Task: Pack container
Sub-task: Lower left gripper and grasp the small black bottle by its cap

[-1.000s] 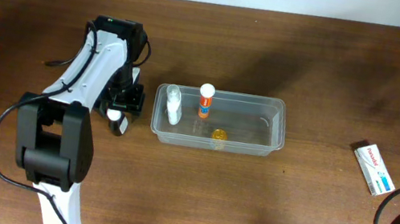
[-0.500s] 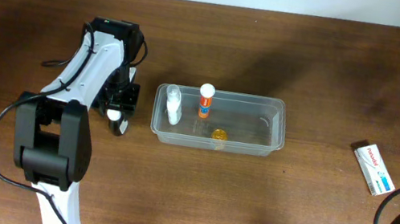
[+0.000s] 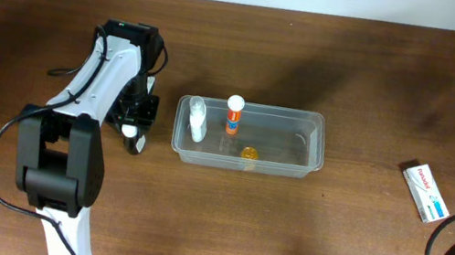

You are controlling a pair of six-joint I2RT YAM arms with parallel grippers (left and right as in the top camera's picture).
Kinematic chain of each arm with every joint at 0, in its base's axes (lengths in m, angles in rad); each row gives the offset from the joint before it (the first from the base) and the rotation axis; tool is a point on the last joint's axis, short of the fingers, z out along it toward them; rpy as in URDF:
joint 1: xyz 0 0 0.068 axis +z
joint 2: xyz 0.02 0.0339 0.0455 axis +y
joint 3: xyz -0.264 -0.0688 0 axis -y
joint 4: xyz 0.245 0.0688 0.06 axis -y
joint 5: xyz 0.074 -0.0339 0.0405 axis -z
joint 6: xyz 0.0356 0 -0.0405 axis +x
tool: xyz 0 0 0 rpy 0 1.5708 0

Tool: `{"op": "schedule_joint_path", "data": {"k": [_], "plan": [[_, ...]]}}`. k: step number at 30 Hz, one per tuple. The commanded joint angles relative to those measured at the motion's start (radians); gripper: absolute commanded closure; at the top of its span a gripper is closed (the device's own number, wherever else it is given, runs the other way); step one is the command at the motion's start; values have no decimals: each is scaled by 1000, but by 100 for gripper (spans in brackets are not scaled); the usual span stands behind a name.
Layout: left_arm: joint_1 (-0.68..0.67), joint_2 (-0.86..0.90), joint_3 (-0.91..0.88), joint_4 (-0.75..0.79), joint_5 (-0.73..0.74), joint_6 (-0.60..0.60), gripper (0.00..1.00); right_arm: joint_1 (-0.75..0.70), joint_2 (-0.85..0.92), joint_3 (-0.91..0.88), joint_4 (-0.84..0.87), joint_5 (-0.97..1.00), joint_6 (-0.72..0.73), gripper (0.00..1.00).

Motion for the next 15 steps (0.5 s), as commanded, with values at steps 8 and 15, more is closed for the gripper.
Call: {"op": "schedule_joint_path", "data": {"k": [8,15], "plan": [[5,8,-11,-19,-8,5,67,-3,-11,9,0,13,4,2],[5,8,-11,-19,-8,5,80,-3,-11,10,0,13,4,2]]}}
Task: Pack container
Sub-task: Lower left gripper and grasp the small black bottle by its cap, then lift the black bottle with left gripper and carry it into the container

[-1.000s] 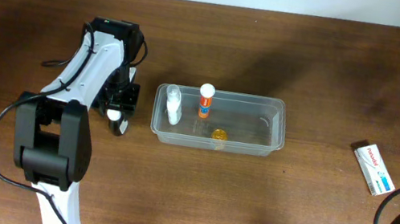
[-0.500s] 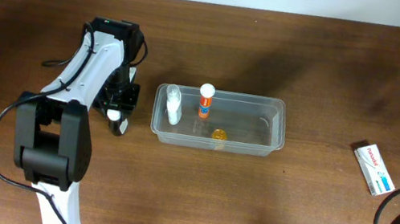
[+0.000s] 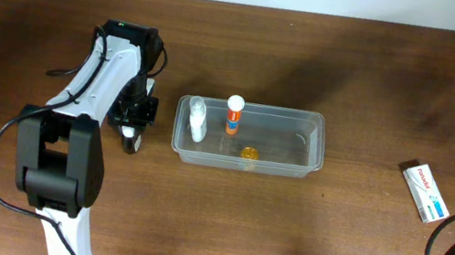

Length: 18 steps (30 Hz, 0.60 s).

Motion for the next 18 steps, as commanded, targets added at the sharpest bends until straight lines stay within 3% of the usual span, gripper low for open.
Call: {"op": "schedule_joint_path", "data": {"k": [1,7,14,18], "plan": [[5,8,-11,3,-8,2,81,-3,-12,10,0,13,4,2],[5,2,60,-43,-8,2,82,-3,-12,9,0,13,4,2],[5,-44,381,-160,-2,2,82,-3,-12,10,0,13,4,2],[-5,-58,545,-208,84,33,81,-3,-12,9,0,13,4,2]]}}
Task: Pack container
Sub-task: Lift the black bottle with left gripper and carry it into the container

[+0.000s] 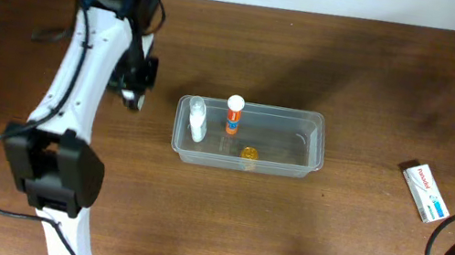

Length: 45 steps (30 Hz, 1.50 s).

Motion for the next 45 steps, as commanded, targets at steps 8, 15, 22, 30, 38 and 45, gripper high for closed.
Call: {"op": "schedule_joint_path", "data": {"k": [8,15,22,30,38,45], "plan": [[-69,-93,151,-19,246,19,87,-3,-12,10,0,13,5,2],[-193,-132,151,-19,281,-29,89,-3,-12,10,0,13,5,2],[-310,-143,140,-19,219,-76,89,-3,-12,10,0,13,5,2],[-387,-143,74,-19,122,-151,96,-3,-12,9,0,13,5,2],[-400,-142,-52,4,85,-200,96,-3,-12,9,0,13,5,2],[-400,-141,-174,111,74,-211,96,-3,-12,10,0,13,5,2]]}}
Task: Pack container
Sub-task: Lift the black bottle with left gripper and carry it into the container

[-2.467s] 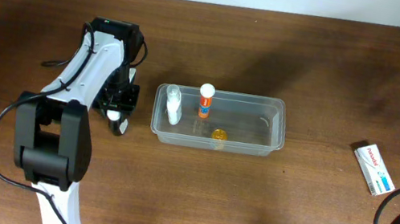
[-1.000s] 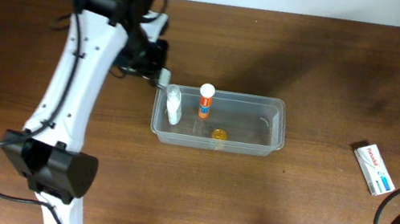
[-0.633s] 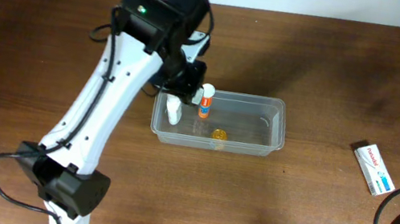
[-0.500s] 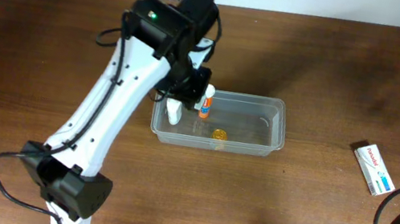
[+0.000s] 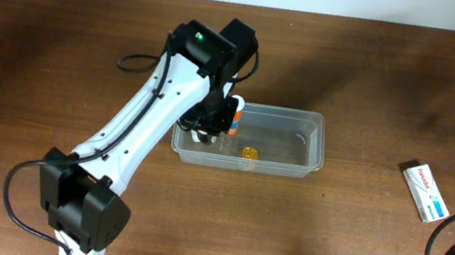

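A clear plastic container lies at the middle of the table. Inside it an orange-and-white tube stands upright near the left end, and a small yellow item rests by the front wall. My left gripper hangs over the container's left end, shut on a small white item whose shape is mostly hidden by the fingers. The white bottle at that end is covered by the gripper. My right gripper is out of view.
A white box with blue and red print lies on the table far to the right. The right arm's elbow shows at the lower right corner. A dark sliver at the right edge cannot be identified.
The left arm has swung right, from raised above the table left of the container to over the container's left end, still carrying the white item. Nothing else moved.
The left gripper was down on a small white item lying on the table left of the container. Then it was lifted with the item and that spot was bare. Now it hangs over the container's left end.
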You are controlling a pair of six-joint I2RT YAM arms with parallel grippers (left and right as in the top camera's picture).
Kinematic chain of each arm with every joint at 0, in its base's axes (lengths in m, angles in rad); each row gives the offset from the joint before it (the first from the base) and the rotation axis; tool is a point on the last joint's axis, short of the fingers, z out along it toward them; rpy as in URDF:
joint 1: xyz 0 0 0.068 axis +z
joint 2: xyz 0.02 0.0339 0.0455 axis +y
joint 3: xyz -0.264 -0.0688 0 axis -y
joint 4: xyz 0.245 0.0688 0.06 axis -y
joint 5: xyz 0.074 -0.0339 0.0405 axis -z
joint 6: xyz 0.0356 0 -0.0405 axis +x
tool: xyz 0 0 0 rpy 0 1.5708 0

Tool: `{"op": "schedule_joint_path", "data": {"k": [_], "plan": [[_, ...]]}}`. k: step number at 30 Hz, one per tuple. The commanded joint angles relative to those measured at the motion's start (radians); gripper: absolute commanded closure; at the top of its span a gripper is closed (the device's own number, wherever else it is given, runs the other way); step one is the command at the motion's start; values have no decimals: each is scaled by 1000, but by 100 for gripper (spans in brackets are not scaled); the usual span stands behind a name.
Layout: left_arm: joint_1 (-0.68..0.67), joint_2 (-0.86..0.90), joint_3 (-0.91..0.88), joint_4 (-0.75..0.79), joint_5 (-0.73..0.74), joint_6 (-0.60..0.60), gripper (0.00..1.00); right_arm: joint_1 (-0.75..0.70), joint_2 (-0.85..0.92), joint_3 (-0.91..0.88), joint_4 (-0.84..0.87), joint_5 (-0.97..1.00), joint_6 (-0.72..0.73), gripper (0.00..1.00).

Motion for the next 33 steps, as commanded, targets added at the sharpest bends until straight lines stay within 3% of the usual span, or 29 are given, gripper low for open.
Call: {"op": "schedule_joint_path", "data": {"k": [1,12,33], "plan": [[-1,-37,-36,35,-18,-22,96,-3,-12,10,0,12,5,2],[-1,-33,-184,137,-18,-21,96,-3,-12,10,0,13,5,2],[-1,-30,-262,246,-19,-21,96,-3,-12,10,0,12,5,2]]}}
